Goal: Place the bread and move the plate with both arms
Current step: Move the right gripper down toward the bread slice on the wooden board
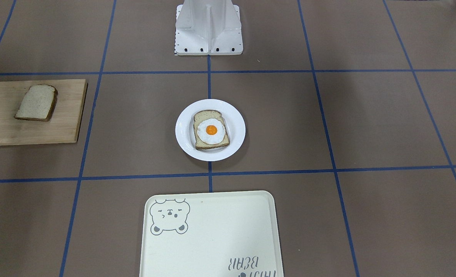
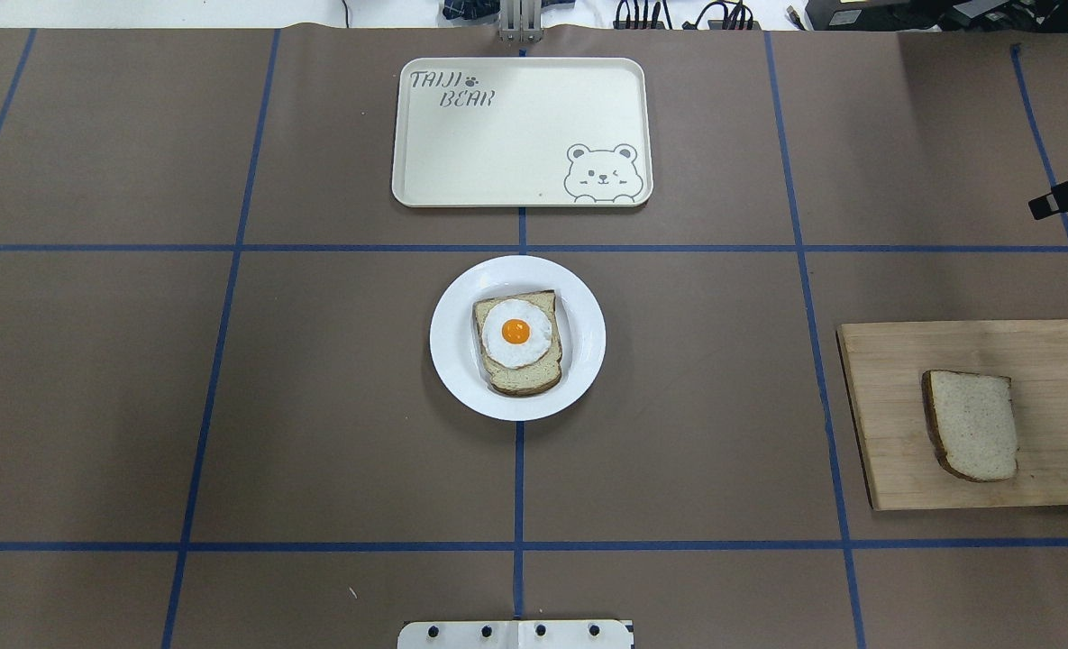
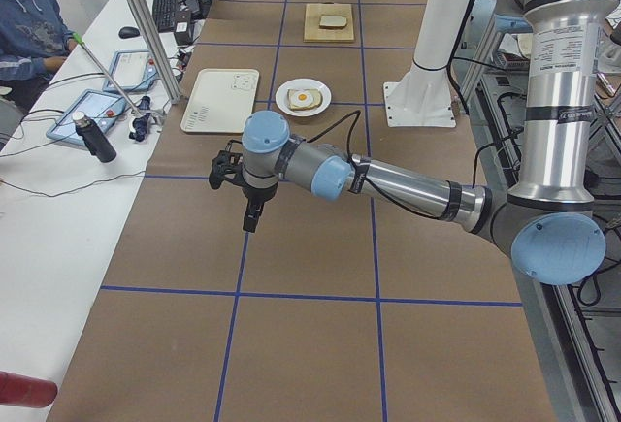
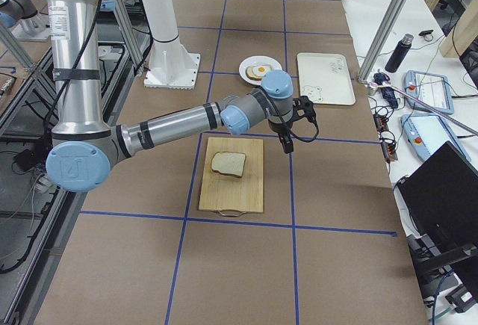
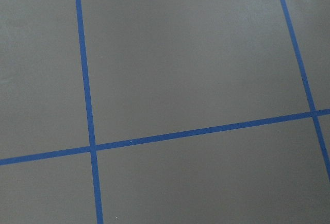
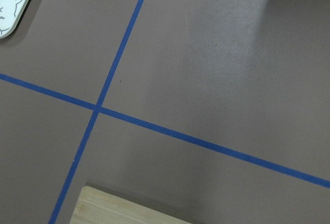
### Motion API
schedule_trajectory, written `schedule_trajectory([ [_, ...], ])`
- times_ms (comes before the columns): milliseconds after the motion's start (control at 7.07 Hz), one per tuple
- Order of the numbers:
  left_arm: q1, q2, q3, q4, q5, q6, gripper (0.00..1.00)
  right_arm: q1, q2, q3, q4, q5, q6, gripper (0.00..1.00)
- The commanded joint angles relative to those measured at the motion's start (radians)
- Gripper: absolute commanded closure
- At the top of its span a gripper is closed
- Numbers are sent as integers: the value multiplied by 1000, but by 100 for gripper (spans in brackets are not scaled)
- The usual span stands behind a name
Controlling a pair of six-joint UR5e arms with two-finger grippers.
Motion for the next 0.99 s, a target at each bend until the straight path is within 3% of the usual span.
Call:
schedule_trajectory([
  [0,2,18,-5,8,-2,-8,1,-12,-74,-32,110,13,68,0],
  [283,2,19,-19,8,-5,-59,1,-58,-77,-63,112,15,162,0],
  [424,2,18,-17,8,-34,-92,1,-154,-76,-63,144,-11,282,0],
  [566,3,10,-19,6,-35,-134,1,-212,-96,-95,240,-69,350,0],
  [848,3,-14,-11,8,-34,-145,1,-291,-123,-146,488,-102,601,0],
])
